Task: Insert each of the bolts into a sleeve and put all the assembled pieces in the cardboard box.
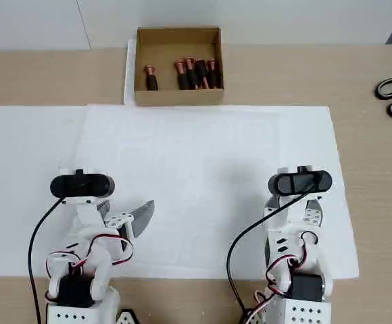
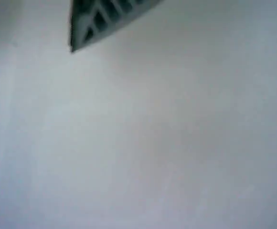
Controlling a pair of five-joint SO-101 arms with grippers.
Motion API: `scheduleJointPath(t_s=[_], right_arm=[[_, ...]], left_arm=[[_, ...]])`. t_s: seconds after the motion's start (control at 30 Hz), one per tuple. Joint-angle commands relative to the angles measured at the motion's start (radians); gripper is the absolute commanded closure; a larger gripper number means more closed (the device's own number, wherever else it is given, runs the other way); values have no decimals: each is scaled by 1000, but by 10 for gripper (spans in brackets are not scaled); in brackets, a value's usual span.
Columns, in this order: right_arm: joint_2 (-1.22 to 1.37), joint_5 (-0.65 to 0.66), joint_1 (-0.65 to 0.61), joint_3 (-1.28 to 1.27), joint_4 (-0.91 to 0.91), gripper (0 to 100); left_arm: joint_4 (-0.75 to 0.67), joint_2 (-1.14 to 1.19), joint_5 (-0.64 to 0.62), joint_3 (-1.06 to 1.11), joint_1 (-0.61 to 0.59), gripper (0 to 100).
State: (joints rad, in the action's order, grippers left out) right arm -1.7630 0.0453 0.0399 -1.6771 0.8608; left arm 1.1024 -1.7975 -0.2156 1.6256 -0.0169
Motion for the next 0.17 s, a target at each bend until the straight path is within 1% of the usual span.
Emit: scheduleJointPath(t_s=[0.0,0.13], right_arm=[[-2,5,2,-9,5,745],[-2,5,2,-9,5,745]], left_arm=[[-23,-11,2,-4,6,664],[-23,-11,2,-4,6,664]])
